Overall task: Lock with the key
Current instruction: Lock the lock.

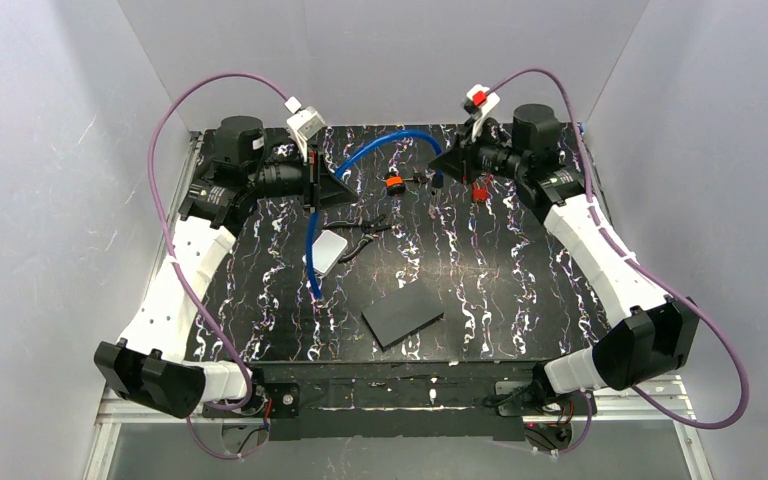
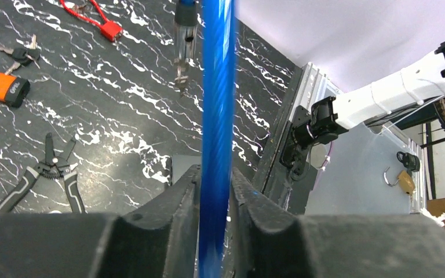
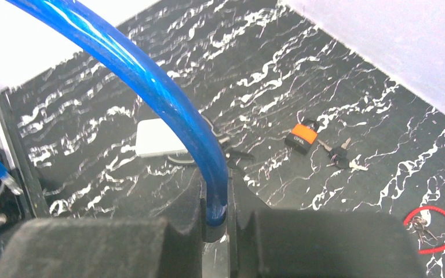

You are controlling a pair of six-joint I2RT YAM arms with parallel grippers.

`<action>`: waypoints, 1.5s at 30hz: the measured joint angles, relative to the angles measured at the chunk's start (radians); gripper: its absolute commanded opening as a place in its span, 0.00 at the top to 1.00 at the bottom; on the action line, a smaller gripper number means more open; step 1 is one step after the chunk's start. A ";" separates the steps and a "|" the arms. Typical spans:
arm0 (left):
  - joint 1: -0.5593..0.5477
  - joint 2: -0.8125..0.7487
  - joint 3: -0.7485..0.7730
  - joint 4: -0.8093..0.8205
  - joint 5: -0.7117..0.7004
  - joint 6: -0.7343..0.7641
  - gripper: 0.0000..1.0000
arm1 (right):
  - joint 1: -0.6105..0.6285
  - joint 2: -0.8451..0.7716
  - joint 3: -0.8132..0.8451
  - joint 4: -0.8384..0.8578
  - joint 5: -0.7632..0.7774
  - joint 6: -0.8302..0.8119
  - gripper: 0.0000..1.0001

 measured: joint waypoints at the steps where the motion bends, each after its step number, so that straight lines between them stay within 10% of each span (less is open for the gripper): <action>1: 0.000 -0.001 -0.010 0.000 -0.001 0.011 0.66 | -0.009 0.001 0.013 0.012 -0.001 0.027 0.99; 10: 0.000 -0.045 -0.047 -0.019 -0.041 0.126 0.30 | -0.053 0.018 0.076 0.080 -0.036 0.188 0.99; 45: 0.061 -0.165 -0.317 0.003 -0.089 0.328 0.27 | -0.093 0.026 0.109 0.160 -0.109 0.373 0.99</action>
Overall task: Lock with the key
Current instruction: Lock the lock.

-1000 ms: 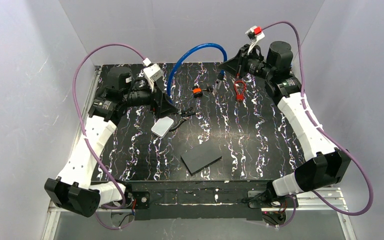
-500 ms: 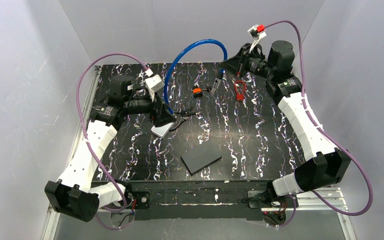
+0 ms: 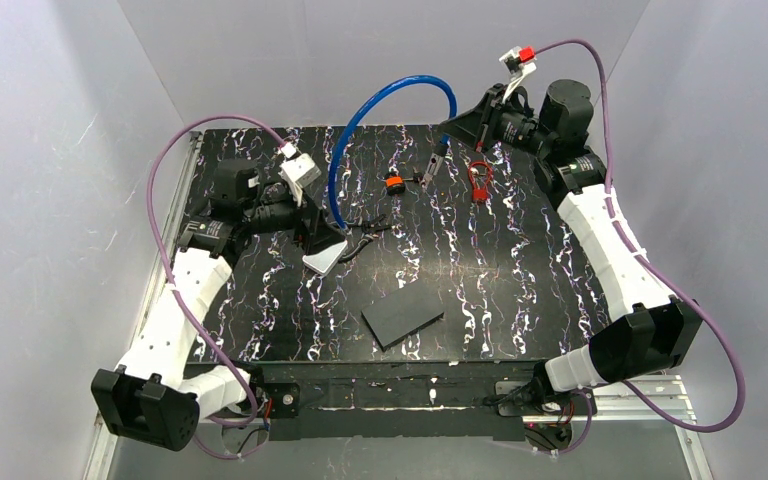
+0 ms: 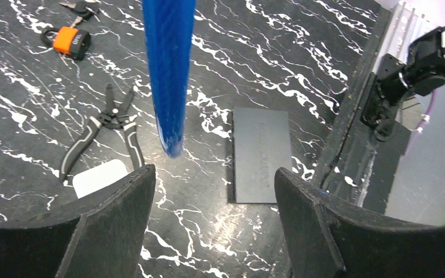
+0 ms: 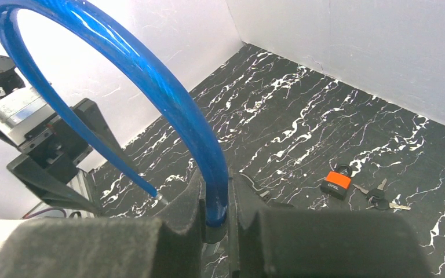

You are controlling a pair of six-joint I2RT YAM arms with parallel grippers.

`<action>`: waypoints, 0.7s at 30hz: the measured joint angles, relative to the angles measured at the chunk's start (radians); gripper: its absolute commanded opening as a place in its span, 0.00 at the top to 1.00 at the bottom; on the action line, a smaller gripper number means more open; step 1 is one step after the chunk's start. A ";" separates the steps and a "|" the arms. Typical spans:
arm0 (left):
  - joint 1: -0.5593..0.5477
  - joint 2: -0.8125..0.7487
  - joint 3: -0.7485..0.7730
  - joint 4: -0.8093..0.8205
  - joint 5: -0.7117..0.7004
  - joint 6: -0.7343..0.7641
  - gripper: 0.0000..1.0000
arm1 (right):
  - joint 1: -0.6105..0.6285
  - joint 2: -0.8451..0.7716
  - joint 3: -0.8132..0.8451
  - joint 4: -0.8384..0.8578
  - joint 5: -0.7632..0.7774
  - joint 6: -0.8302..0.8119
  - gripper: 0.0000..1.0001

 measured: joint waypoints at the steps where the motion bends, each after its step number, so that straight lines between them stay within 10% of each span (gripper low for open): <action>1: 0.000 0.006 0.000 0.013 -0.010 -0.006 0.28 | 0.000 0.000 0.000 0.001 -0.003 0.004 0.99; 21: -0.002 0.045 0.004 0.179 -0.034 -0.105 0.74 | -0.001 0.004 -0.021 0.117 -0.075 0.119 0.99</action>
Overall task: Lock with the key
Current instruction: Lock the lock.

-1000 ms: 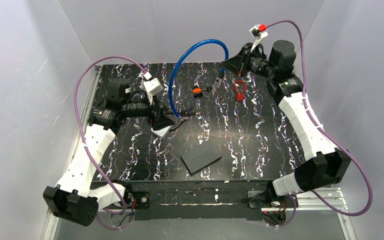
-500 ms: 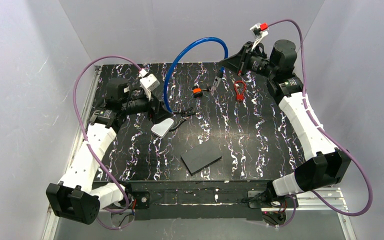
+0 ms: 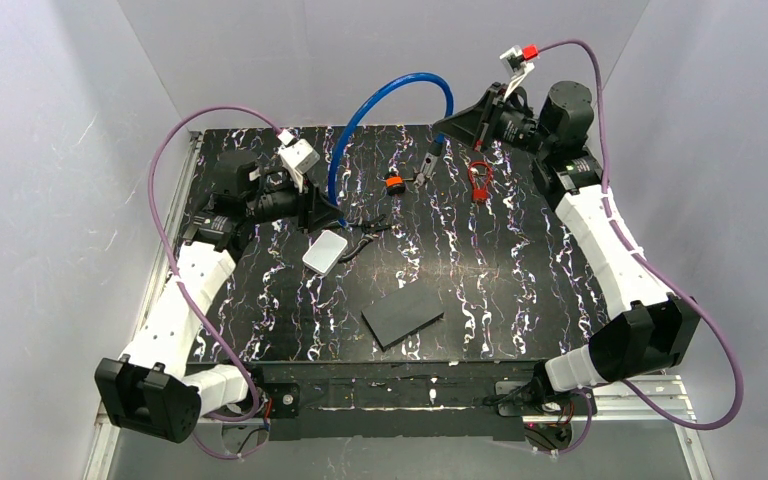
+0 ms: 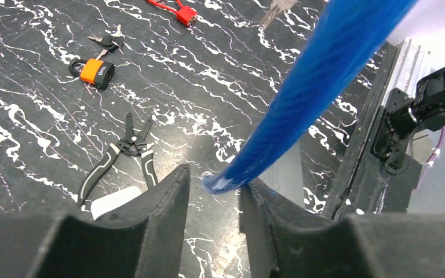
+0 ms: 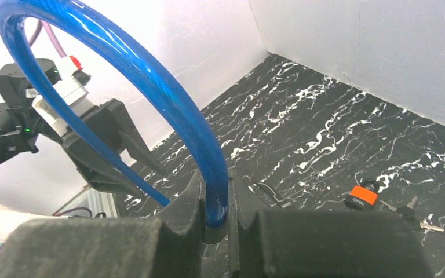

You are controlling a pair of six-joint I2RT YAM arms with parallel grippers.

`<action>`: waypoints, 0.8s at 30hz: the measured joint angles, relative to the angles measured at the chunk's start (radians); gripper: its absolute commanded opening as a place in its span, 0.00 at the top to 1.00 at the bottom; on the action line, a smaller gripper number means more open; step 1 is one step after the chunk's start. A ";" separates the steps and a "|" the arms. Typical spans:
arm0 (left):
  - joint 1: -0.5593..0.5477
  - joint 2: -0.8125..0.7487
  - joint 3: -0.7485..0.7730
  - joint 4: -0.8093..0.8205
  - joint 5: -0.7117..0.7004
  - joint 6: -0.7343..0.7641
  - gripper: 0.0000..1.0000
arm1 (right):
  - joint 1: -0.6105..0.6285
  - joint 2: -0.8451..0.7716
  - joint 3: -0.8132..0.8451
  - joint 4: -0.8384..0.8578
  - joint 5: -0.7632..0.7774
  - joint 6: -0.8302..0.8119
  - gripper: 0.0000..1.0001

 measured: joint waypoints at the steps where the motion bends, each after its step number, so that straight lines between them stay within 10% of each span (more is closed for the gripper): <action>1: -0.002 0.002 0.002 0.001 0.000 -0.002 0.78 | 0.000 0.000 -0.007 0.005 -0.003 0.007 0.99; 5: -0.005 0.006 0.016 0.008 0.009 -0.015 1.00 | 0.000 0.000 -0.036 0.029 -0.007 0.037 0.99; 24: -0.092 0.077 0.333 -0.119 -0.072 -0.055 1.00 | 0.003 0.059 -0.403 0.408 0.012 0.467 0.99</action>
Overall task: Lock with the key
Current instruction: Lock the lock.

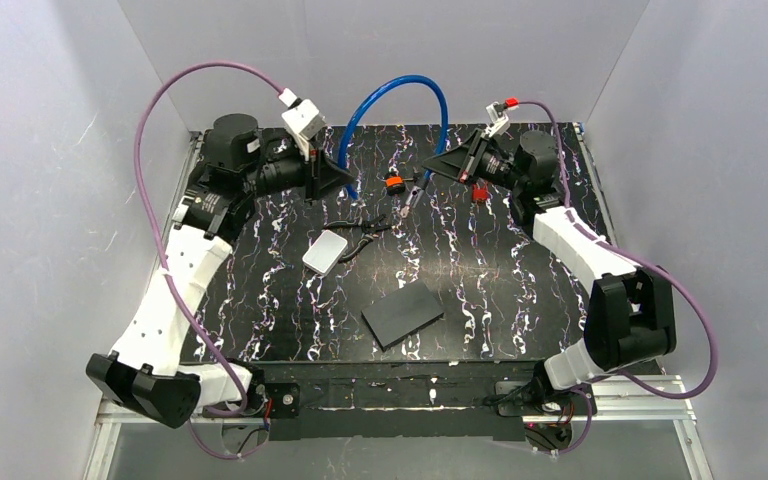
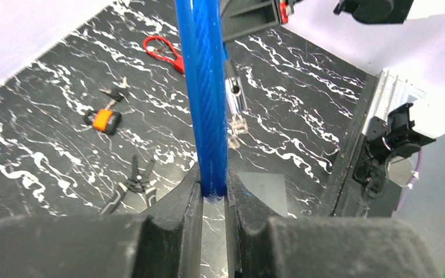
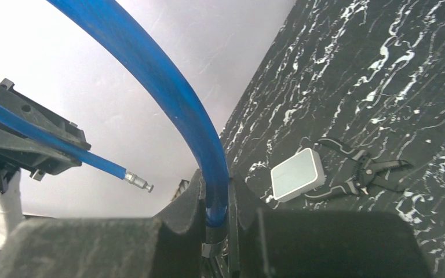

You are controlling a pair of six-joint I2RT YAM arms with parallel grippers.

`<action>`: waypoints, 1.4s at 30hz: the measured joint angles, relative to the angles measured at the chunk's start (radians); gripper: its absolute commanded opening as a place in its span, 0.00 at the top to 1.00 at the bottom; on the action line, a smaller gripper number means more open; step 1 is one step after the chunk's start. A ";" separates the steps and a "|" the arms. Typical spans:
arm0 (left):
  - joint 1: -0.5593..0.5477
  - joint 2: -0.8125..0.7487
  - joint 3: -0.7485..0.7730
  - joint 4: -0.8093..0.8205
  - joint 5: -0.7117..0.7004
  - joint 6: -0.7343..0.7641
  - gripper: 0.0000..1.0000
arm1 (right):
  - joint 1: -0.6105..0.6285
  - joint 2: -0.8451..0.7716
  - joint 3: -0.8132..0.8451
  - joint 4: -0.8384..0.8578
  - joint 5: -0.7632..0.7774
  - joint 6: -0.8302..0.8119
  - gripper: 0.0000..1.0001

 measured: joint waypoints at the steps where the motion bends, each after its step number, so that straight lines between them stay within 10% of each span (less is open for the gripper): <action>1: -0.018 0.002 0.004 0.011 -0.016 -0.005 1.00 | 0.003 0.002 -0.002 0.013 0.000 0.013 0.99; 11: -0.083 0.216 0.210 -0.042 -0.062 -0.017 1.00 | 0.015 0.073 -0.064 0.135 -0.002 0.136 0.99; 42: -0.232 0.267 0.170 0.113 -0.136 -0.020 1.00 | 0.014 0.153 -0.089 0.279 0.012 0.342 0.99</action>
